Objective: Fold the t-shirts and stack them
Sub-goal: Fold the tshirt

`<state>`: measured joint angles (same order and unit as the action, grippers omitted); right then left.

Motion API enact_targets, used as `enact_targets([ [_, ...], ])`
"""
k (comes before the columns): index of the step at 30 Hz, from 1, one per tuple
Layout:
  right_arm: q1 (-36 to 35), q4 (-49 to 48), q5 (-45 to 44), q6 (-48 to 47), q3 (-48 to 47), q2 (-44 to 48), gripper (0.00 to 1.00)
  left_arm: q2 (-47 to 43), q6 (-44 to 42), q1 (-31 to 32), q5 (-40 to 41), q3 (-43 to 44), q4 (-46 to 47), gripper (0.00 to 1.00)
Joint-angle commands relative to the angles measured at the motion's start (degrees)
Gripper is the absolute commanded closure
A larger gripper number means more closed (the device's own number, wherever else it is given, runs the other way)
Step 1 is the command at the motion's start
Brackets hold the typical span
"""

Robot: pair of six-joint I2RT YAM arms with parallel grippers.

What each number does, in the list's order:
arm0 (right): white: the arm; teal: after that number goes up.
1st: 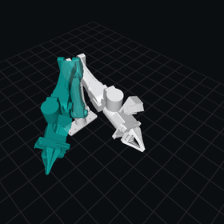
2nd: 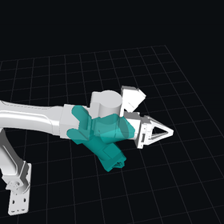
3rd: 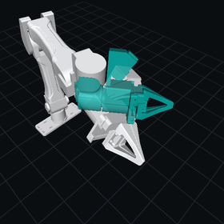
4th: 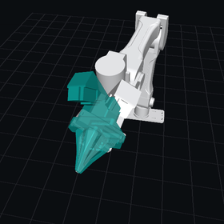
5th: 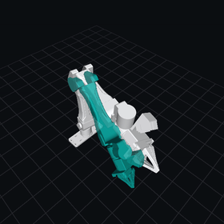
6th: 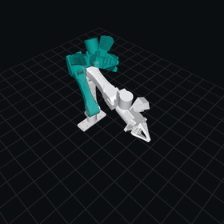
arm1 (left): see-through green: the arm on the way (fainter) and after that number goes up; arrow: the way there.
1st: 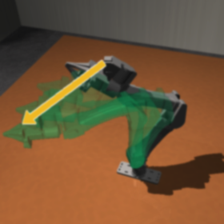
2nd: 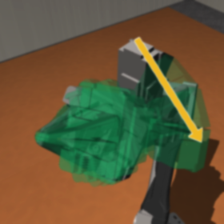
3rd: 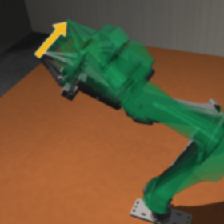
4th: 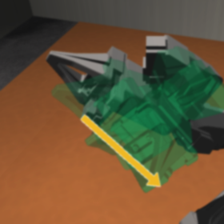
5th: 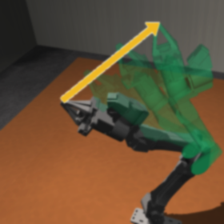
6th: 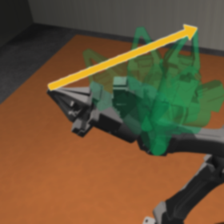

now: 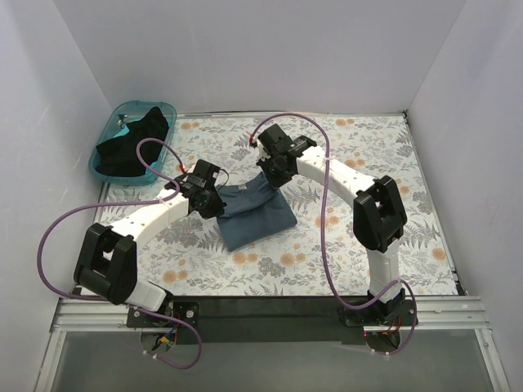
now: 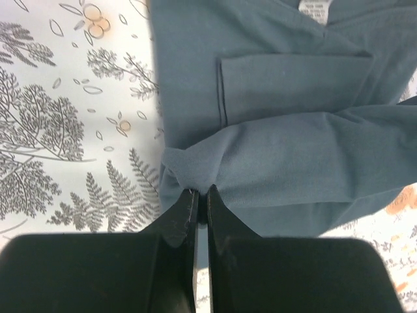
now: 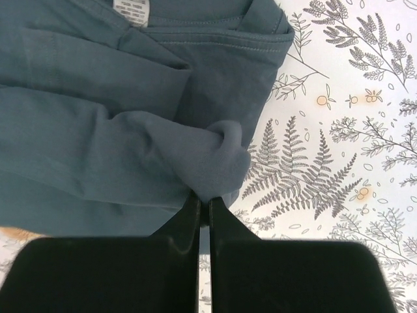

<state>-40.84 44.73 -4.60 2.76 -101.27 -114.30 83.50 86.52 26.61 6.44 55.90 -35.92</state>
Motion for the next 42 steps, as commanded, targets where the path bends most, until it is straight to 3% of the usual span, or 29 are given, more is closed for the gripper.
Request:
enact_targets([
  [1, 0.94, -6.14, -1.55, -0.04, 1.95, -0.66, 0.99, -0.10, -0.74, -1.03, 3.49, -1.40, 5.24, 1.00],
  [25, 5.33, -13.18, -2.60, 7.95, 9.25, -1.19, 0.89, 5.53, -5.31, -2.70, 7.80, -0.88, 16.14, 0.98],
  [42, 5.77, -15.99, -6.56, 10.95, 14.96, 7.51, 0.99, 5.09, -9.97, -2.70, 4.46, 3.25, 19.13, 1.00],
])
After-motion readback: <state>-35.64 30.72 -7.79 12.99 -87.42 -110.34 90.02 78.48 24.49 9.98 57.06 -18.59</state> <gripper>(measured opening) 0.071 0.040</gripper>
